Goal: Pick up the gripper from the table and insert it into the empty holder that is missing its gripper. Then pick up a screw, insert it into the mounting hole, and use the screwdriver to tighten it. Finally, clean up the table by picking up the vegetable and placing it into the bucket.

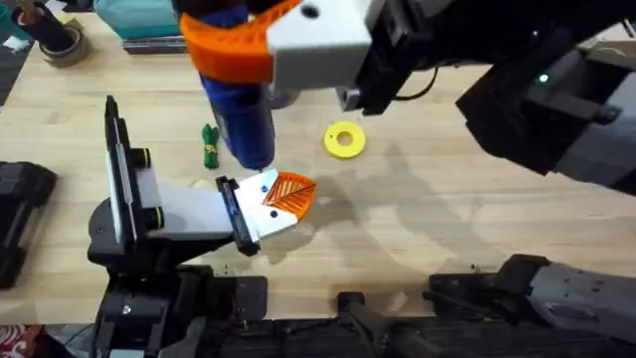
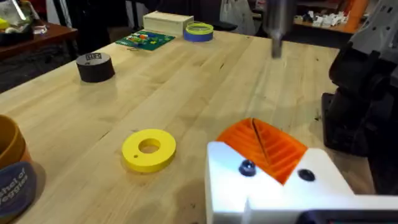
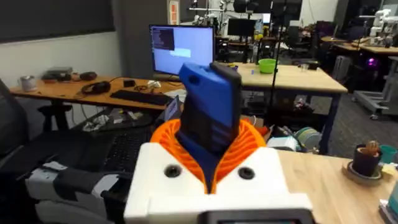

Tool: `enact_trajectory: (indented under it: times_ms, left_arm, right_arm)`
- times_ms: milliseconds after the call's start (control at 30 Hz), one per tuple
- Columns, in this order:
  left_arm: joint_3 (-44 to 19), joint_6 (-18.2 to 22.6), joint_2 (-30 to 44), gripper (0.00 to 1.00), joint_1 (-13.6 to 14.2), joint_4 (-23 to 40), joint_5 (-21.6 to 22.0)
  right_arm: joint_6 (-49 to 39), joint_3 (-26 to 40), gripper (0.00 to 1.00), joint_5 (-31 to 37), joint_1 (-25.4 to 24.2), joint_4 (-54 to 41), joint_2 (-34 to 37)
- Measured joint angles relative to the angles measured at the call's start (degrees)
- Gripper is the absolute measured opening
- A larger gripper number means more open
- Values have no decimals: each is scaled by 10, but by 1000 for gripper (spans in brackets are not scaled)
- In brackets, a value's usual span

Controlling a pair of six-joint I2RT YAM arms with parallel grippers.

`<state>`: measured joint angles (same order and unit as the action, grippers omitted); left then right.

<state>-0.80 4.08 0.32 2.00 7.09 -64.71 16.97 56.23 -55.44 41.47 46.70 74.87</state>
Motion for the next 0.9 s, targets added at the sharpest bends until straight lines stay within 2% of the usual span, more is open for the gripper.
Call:
enact_trajectory:
  times_ms: [900]
  left_arm:
    - [0,0,0,15,0,0,0]
  right_arm:
    - [-44,-40,23,0,16,0,0]
